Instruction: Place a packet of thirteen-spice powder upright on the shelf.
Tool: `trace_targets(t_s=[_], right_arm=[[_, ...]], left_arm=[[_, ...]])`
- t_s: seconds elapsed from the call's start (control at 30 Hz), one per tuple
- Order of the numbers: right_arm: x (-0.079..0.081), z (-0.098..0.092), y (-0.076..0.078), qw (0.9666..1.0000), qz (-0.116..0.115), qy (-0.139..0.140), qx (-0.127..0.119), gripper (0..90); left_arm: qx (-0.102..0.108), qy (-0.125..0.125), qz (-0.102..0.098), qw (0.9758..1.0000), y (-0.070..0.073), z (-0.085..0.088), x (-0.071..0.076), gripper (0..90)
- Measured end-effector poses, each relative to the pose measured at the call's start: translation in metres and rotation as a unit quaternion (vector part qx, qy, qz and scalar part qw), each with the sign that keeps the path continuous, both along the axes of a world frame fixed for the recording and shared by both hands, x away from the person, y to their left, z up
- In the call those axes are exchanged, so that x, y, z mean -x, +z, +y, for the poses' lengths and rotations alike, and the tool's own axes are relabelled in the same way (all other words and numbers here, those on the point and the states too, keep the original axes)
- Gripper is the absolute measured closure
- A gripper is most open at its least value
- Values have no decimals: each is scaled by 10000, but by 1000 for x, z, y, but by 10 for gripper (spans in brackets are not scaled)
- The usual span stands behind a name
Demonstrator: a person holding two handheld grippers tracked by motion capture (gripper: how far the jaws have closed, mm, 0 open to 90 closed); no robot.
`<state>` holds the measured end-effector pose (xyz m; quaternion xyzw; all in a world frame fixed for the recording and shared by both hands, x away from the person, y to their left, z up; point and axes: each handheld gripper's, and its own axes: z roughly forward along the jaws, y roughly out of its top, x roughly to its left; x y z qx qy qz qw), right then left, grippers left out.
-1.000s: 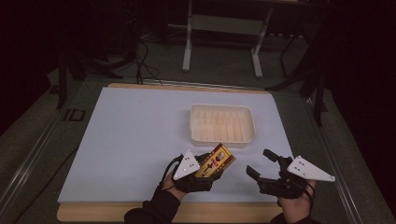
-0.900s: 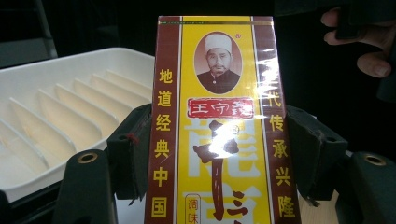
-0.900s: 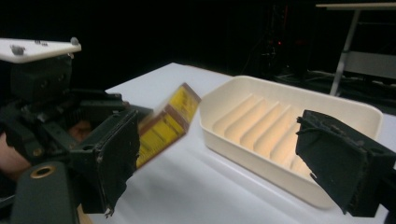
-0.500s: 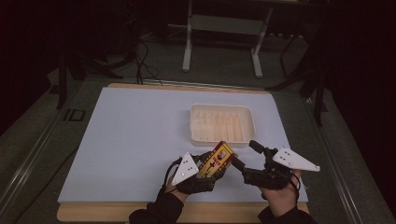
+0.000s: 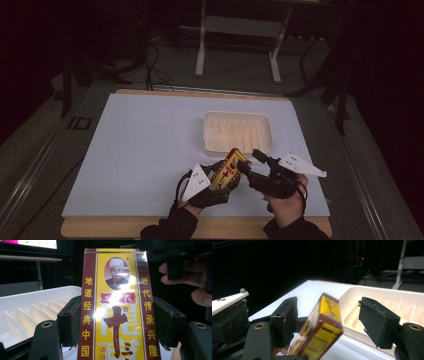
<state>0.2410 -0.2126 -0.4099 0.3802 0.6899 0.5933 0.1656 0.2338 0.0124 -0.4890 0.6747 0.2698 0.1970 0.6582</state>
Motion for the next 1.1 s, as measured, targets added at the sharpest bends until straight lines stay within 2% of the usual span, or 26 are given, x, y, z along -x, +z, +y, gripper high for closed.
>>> trace_targets(t_s=[0.07,0.1,0.2,0.33,0.43,0.57,0.73,0.9,1.0,1.1], right_arm=[[-1,2,-1,10000,24,-17,-17,323],[-1,4,-2,9999,96,-1,-41,353],[-6,10,-6,9988,468,1,-175,453],[-8,16,-6,9975,607,2,-359,529],[-9,20,-5,9972,652,-69,-359,613],[-12,21,-4,9948,884,-88,-497,644],[-10,23,0,9946,891,-131,-513,663],[-12,23,2,9943,923,-88,-526,675],[-12,25,4,9947,893,-56,-511,676],[-11,27,6,9962,763,-48,-428,677]], left_arm=[[67,-40,12,10000,0,0,0,330],[82,-9,-49,10000,0,0,0,330],[136,-19,-115,9998,0,-1,1,329],[227,-23,-146,9996,-1,-1,2,329],[248,43,-177,9995,-1,1,2,328],[242,86,-182,9995,-2,1,1,328],[182,119,-192,9996,1,0,1,327],[61,185,-83,9998,5,-2,2,319],[-9,197,5,9998,9,-2,0,257],[-78,209,35,9997,12,-2,-1,227]])
